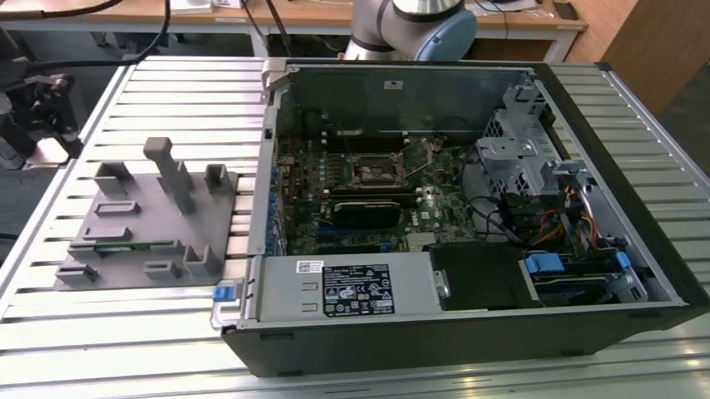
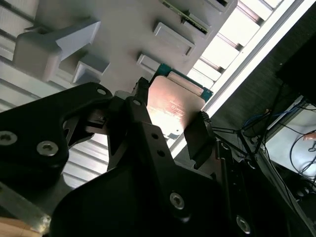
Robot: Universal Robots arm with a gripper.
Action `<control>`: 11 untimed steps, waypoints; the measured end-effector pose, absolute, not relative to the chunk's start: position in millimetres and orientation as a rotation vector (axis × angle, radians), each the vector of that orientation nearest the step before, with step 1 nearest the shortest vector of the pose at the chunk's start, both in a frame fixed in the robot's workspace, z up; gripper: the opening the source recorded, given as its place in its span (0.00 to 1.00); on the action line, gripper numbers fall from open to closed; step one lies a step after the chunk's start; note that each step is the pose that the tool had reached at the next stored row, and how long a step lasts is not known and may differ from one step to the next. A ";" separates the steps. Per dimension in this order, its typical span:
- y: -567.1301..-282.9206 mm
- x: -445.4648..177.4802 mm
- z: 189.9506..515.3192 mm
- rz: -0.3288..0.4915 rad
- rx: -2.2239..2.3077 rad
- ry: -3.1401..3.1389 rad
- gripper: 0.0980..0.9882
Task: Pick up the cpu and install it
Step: 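Pick up the cpu and move it towards the insertion slot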
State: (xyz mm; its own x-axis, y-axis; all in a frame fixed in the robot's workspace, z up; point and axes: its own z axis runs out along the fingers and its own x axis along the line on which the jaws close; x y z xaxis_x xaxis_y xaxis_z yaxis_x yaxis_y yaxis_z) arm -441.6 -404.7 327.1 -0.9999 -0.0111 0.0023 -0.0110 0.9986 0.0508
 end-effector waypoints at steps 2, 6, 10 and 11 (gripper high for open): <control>-404.7 -441.6 336.1 -0.080 0.017 -3.138 0.50; -404.7 -441.6 354.5 -0.080 0.017 -3.138 0.50; -404.7 -441.6 372.5 -0.081 0.017 -3.138 0.50; -404.7 -441.6 377.0 -0.081 0.017 -3.138 0.50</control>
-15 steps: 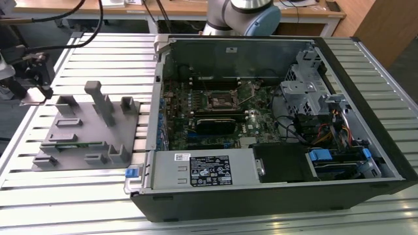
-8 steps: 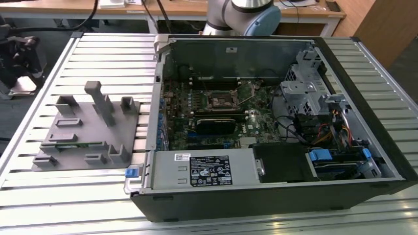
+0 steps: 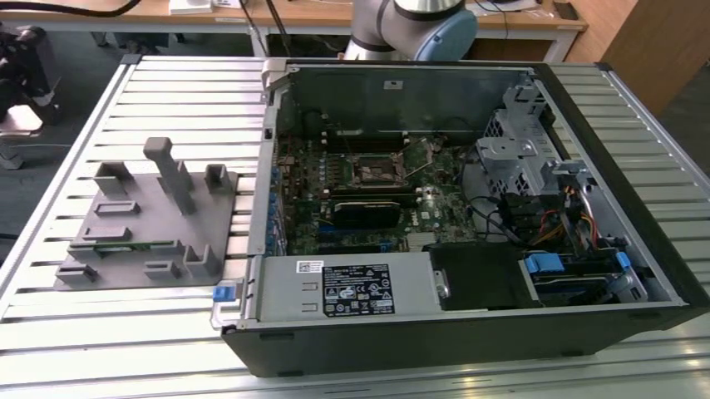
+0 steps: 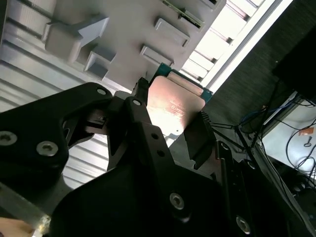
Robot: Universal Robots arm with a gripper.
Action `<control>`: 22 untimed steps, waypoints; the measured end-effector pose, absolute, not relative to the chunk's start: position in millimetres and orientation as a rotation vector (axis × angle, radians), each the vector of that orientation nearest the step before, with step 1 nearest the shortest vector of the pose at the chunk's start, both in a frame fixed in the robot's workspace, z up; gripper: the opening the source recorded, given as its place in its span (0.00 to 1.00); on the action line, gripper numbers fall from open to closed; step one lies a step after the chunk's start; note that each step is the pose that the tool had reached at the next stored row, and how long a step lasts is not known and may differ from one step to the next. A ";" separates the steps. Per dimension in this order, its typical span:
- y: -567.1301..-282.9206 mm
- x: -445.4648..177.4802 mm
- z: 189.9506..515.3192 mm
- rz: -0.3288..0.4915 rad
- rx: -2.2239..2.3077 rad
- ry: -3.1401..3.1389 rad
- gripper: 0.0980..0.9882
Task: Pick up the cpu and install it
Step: 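Pick up the cpu and move it towards the insertion slot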
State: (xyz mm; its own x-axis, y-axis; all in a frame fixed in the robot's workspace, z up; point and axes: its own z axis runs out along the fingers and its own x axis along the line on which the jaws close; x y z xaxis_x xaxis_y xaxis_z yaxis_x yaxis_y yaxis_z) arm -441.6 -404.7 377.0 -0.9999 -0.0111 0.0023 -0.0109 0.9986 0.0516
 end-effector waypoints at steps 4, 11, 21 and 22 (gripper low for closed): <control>-404.7 -441.6 395.4 -0.082 0.017 -3.138 0.50; -404.7 -440.1 411.8 -0.089 0.017 -3.138 0.50; -404.7 -421.8 412.2 -0.128 0.017 -3.136 0.50; -404.7 -419.6 412.1 -0.134 0.017 -3.135 0.50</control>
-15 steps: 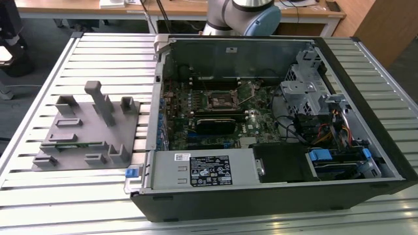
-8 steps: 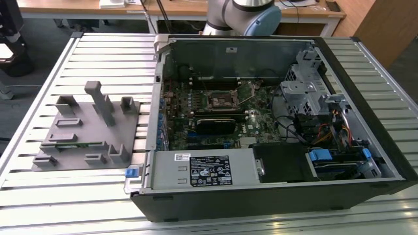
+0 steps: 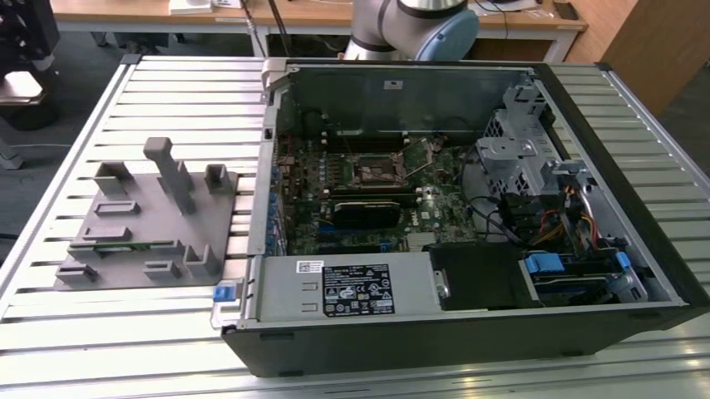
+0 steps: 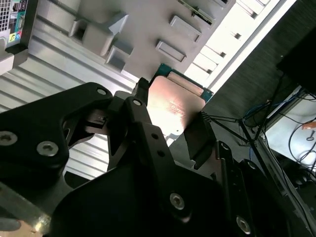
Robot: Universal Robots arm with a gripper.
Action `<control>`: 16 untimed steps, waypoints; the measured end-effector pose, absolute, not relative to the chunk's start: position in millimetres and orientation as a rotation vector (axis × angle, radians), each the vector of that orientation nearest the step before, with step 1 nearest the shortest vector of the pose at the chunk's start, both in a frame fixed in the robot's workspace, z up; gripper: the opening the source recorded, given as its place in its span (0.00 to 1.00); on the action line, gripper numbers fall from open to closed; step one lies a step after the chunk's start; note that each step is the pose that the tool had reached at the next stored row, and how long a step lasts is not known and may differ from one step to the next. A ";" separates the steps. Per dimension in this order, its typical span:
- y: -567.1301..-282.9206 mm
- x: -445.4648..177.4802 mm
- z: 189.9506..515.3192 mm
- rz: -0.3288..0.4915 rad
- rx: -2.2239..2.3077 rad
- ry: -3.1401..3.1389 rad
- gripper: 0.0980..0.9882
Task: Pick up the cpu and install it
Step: 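Pick up the cpu and move it towards the insertion slot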
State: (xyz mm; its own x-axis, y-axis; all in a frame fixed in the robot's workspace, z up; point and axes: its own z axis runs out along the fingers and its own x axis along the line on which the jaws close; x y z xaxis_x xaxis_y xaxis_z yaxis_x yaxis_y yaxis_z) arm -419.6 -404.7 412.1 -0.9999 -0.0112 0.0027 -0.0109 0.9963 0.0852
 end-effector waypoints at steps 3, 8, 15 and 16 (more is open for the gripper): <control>-404.7 -413.2 412.2 -0.143 0.017 -3.133 0.50; -404.7 -402.4 412.1 -0.147 0.017 -3.130 0.50; -404.7 -386.0 412.1 -0.148 0.017 -3.126 0.50; -404.7 -384.4 412.1 -0.148 0.017 -3.125 0.50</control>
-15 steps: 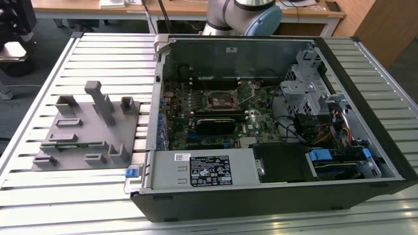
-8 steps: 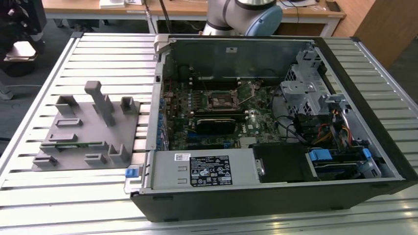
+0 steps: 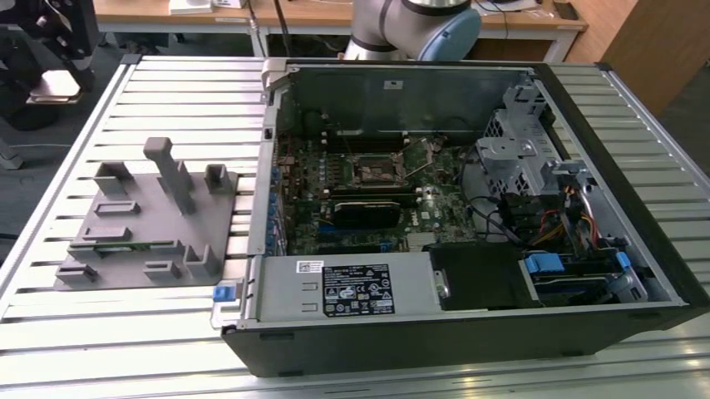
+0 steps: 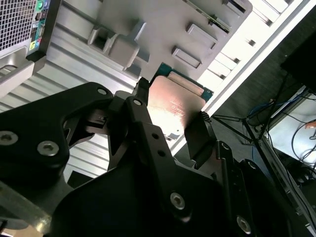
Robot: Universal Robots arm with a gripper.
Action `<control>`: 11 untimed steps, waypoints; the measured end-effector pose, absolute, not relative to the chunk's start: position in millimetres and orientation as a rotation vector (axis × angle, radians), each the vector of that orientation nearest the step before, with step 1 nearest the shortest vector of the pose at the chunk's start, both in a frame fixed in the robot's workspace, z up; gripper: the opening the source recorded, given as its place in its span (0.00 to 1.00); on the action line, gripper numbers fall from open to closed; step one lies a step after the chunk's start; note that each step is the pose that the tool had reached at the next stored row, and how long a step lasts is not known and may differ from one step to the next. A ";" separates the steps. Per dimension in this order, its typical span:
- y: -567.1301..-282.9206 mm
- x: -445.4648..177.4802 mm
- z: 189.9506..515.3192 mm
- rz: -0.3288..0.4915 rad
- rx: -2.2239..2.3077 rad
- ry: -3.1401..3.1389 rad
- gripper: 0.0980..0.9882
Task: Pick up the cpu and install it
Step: 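Pick up the cpu and move it towards the insertion slot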
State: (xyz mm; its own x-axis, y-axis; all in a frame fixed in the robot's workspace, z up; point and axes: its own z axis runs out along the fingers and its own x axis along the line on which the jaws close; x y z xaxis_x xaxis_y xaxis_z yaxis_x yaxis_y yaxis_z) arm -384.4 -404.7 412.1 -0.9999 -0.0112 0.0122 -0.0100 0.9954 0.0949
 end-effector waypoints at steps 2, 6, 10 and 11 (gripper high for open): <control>-404.7 -382.4 412.0 -0.148 0.016 -3.125 0.50; -404.9 -379.1 411.7 -0.148 0.016 -3.124 0.50; -404.9 -369.7 411.5 -0.148 0.016 -3.123 0.50; -405.0 -366.9 411.3 -0.148 0.016 -3.123 0.50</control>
